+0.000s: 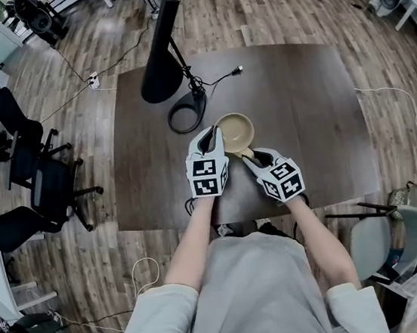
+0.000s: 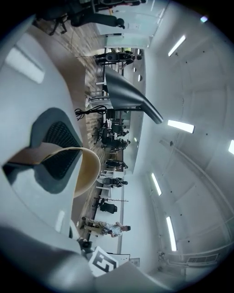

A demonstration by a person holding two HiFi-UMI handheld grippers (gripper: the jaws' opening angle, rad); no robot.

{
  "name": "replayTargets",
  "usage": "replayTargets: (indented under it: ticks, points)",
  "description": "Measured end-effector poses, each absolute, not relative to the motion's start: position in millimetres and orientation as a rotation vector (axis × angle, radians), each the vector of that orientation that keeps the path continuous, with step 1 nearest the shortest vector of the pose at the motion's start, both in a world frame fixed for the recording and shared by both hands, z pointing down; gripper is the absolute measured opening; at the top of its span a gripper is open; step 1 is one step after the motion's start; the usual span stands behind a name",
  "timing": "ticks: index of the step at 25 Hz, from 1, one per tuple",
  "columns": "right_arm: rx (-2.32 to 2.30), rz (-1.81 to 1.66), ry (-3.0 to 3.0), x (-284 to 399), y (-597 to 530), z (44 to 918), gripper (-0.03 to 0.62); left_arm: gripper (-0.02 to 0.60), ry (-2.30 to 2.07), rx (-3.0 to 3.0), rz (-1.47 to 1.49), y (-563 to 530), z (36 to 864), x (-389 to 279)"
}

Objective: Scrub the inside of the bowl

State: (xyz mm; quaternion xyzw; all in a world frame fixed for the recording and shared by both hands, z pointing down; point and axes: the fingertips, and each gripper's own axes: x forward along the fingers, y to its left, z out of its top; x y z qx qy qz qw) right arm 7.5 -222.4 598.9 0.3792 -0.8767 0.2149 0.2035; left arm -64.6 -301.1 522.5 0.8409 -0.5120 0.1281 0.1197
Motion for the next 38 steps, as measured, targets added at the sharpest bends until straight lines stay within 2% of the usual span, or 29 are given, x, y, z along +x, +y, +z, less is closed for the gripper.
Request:
replayTargets:
  ticks: [12,32,38]
  points:
    - [1.162,0.52,-2.347,69.2,-254.0,567.3,0.109,0.015,-1.42,2.579,0.621,-285.5,550.8,-46.6]
    - [0.974,0.429,-2.306,22.6,-265.1,563.9,0.109,0.015,-1.267,2.612,0.775,-255.0,592.8,-31.7]
    - [0.933,0.445,-2.319,-10.8,-262.7,571.6,0.109,0.015,-1.209,2.608,0.769,-250.0,606.5,-35.4]
